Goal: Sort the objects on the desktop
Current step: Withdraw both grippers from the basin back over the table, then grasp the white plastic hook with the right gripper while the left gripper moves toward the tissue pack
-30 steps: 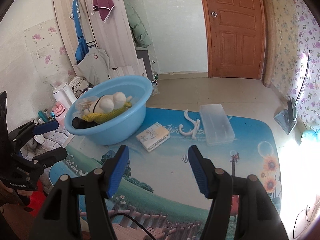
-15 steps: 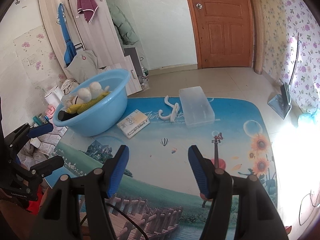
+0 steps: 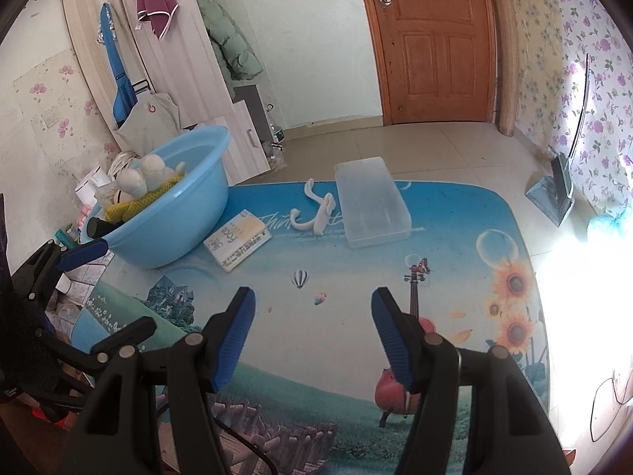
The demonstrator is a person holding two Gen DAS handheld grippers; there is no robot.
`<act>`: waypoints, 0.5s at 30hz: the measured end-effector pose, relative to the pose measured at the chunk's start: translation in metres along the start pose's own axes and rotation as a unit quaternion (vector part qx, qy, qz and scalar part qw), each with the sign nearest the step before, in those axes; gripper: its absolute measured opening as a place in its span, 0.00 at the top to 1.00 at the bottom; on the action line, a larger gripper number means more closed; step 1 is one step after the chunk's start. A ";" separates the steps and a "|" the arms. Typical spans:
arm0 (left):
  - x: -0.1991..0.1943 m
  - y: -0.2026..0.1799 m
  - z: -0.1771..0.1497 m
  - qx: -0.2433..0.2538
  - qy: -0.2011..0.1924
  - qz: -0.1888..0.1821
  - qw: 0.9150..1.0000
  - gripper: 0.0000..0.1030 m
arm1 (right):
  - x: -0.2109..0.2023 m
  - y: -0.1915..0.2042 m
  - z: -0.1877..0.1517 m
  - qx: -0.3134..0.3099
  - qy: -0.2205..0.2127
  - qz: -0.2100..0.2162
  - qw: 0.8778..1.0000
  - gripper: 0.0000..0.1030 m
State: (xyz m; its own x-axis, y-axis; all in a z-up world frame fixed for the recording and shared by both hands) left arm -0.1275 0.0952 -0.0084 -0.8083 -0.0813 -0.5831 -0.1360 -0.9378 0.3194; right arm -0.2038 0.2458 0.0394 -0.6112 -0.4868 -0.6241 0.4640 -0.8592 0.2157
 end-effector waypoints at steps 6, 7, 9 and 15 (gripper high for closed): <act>0.021 -0.029 0.009 0.077 -0.004 0.035 0.996 0.00 | 0.017 0.005 0.017 -0.016 -0.001 0.007 1.000 0.57; 0.027 -0.030 0.009 0.079 0.003 0.041 0.996 0.00 | 0.020 0.006 0.020 -0.017 0.000 0.009 1.000 0.58; 0.038 -0.029 0.008 0.070 0.020 0.044 0.996 0.00 | 0.027 0.007 0.026 -0.023 0.002 0.011 1.000 0.60; 0.060 -0.023 0.004 0.030 0.052 0.051 0.997 0.00 | 0.052 0.015 0.040 -0.059 0.021 0.014 0.998 0.71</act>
Point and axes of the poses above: each gripper's, at about its wrist camera, not at the fingertips, and x roughly the way its jaws point, y to its left, z to its top, the point moved 3 cm from there along x, roughly the way its jaws point, and after that the axes turned 7 degrees about -y, right-handed, at the moved point
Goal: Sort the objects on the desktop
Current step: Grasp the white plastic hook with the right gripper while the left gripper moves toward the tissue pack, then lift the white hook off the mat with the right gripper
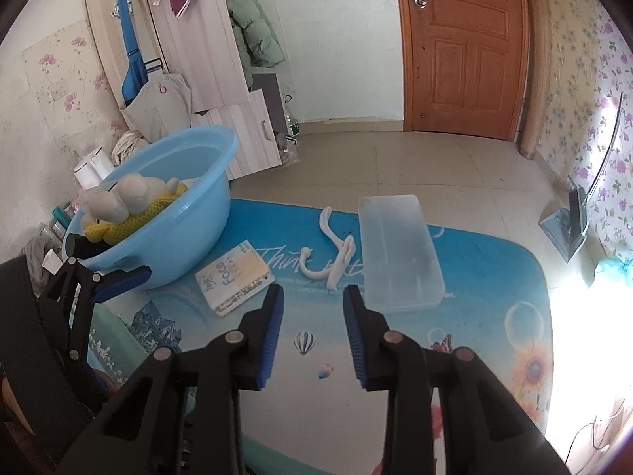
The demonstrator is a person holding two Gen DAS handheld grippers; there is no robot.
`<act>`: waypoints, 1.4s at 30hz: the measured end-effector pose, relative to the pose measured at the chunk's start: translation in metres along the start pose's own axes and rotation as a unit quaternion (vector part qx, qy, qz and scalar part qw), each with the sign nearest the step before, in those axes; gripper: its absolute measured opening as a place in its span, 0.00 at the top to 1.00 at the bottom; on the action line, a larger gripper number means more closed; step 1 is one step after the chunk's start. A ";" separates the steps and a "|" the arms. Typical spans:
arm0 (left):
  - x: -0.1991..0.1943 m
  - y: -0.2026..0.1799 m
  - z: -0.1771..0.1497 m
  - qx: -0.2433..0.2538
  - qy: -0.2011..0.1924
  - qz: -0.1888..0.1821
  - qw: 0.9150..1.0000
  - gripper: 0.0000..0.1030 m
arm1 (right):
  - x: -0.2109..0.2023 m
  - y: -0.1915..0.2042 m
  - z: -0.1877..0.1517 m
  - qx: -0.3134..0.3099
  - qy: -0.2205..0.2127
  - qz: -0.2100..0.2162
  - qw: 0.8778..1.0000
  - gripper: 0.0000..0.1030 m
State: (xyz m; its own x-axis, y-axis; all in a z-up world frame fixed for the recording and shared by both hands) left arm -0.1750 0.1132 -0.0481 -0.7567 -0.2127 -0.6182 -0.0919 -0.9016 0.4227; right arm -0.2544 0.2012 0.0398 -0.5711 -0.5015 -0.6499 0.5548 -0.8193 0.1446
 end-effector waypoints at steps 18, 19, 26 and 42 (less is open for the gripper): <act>-0.019 0.022 -0.016 -0.060 0.013 -0.048 0.997 0.00 | 0.072 -0.006 0.013 -0.011 0.085 -0.023 0.996 0.72; -0.020 0.021 -0.016 -0.060 0.015 -0.048 0.997 0.00 | 0.076 -0.007 0.011 -0.010 0.094 -0.029 0.995 0.74; -0.023 0.016 -0.012 -0.054 0.009 -0.050 0.997 0.00 | 0.071 -0.012 0.006 0.014 0.087 -0.024 0.996 0.91; 0.002 0.002 0.012 -0.046 0.023 0.028 0.998 0.00 | -0.019 -0.059 -0.059 0.087 0.103 -0.024 0.991 0.96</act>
Point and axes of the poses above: each gripper's, at about its wrist camera, not at the fingertips, and x roughly the way its jaws point, y to its left, z to its top, the point moved 3 cm from there along x, roughly the way its jaws point, and after that the axes turned 7 degrees about -y, right-handed, at the moved point
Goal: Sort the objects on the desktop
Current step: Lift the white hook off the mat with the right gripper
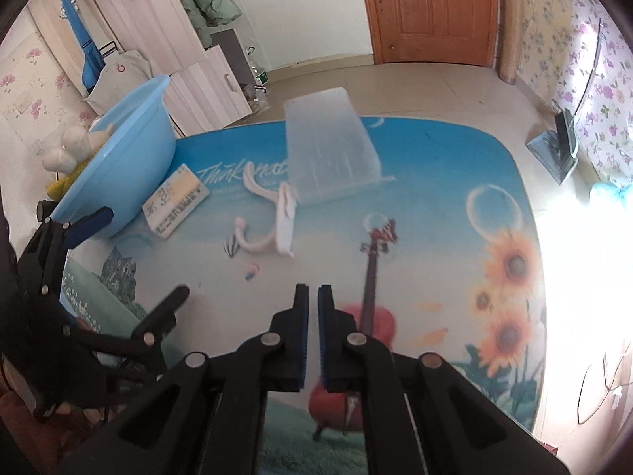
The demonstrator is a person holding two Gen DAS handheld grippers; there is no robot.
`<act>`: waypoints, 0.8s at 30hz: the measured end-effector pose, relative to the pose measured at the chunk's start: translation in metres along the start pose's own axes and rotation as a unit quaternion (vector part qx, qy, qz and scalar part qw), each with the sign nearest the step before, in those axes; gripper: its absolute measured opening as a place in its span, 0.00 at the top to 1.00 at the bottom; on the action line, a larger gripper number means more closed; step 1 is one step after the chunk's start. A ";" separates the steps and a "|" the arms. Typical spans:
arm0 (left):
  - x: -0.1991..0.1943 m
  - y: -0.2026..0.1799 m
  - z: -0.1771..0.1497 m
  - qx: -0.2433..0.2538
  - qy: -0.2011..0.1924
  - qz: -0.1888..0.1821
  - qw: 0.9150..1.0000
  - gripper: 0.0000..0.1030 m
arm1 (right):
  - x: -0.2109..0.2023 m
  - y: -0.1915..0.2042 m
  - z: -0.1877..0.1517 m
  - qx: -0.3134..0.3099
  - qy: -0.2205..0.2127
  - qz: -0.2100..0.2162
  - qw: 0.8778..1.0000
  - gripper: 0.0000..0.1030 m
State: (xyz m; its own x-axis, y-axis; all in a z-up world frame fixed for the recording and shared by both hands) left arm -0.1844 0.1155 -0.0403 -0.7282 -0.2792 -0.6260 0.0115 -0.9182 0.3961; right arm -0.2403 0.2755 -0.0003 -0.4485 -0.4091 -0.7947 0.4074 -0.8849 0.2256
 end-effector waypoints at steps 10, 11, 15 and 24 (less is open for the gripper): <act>-0.009 -0.002 0.008 -0.049 0.009 -0.009 0.999 0.00 | -0.005 0.007 0.016 0.004 -0.052 0.018 0.998 0.82; -0.009 -0.001 0.007 -0.054 0.010 -0.012 0.998 0.00 | -0.001 0.010 0.019 0.002 -0.051 0.018 0.999 0.80; -0.004 0.004 0.006 -0.080 0.017 -0.011 0.997 0.00 | 0.023 0.025 0.029 -0.003 -0.036 0.021 0.999 0.74; 0.013 0.000 0.003 -0.099 0.032 -0.008 0.995 0.00 | 0.039 0.021 0.025 -0.017 -0.022 0.006 1.000 0.89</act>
Point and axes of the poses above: each gripper's, at about its wrist camera, not at the fingertips, and x roughly the way its jaws point, y to its left, z to its top, the point moved 3 cm from there along x, roughly the way its jaws point, and after that the axes turned 7 degrees about -y, right-handed, at the moved point
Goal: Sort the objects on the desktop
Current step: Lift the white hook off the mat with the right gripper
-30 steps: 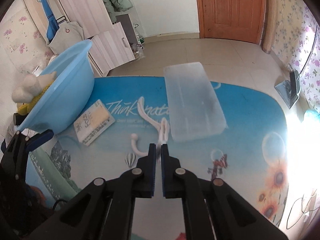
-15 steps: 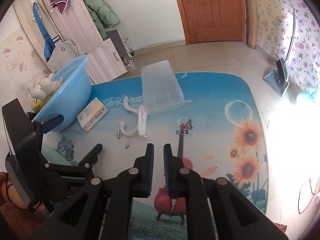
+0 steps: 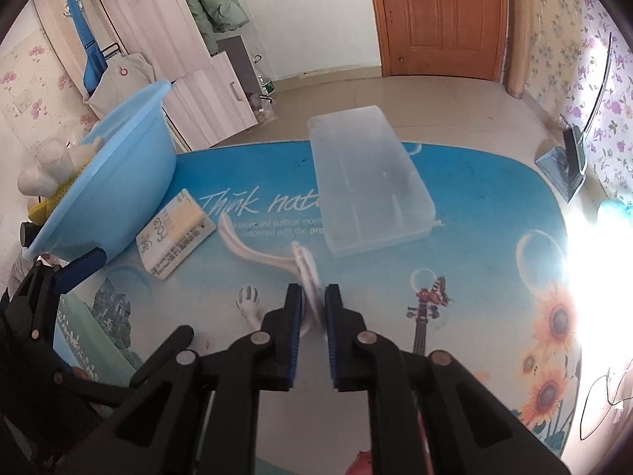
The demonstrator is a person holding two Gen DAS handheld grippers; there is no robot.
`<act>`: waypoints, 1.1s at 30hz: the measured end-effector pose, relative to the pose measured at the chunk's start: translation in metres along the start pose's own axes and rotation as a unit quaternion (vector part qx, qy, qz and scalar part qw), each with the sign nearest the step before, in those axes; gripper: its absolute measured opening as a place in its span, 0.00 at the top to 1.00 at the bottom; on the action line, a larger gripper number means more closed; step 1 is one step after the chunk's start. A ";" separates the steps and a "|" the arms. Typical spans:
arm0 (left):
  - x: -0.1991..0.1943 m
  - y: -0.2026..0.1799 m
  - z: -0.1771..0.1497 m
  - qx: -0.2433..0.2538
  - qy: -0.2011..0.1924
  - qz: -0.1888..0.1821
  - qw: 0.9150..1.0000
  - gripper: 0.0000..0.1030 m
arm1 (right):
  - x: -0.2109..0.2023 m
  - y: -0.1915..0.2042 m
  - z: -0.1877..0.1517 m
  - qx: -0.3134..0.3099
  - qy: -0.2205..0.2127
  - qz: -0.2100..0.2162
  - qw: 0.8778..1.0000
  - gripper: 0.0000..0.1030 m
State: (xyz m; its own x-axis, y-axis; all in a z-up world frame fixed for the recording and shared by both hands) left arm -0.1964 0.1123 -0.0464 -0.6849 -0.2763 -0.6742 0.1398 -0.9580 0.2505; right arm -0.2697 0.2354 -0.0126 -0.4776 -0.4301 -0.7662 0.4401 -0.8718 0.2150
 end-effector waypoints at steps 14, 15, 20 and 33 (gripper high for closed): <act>0.042 0.001 0.018 -0.131 0.074 -0.052 0.987 0.00 | -0.051 -0.045 -0.046 0.072 -0.010 -0.018 0.997 0.89; 0.044 0.000 0.018 -0.133 0.073 -0.051 0.987 0.00 | -0.051 -0.045 -0.047 0.073 -0.010 -0.017 0.997 0.89; 0.039 -0.004 0.017 -0.109 0.055 -0.071 0.990 0.18 | -0.052 -0.046 -0.045 0.076 -0.010 -0.015 0.997 0.89; 0.021 -0.017 0.021 -0.055 0.016 -0.047 0.997 0.21 | -0.054 -0.046 -0.048 0.077 -0.013 -0.015 0.997 0.89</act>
State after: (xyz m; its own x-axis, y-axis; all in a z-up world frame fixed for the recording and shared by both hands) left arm -0.2284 0.1244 -0.0501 -0.6760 -0.1848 -0.7134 0.1543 -0.9821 0.1082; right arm -0.2275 0.3097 -0.0100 -0.5097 -0.4069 -0.7581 0.3034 -0.9095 0.2842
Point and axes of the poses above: each gripper's, at about its wrist camera, not at the fingertips, and x roughly the way its jaws point, y to its left, z to its top, the point moved 3 cm from there along x, roughly the way its jaws point, and after that the axes turned 7 degrees about -y, right-handed, at the moved point
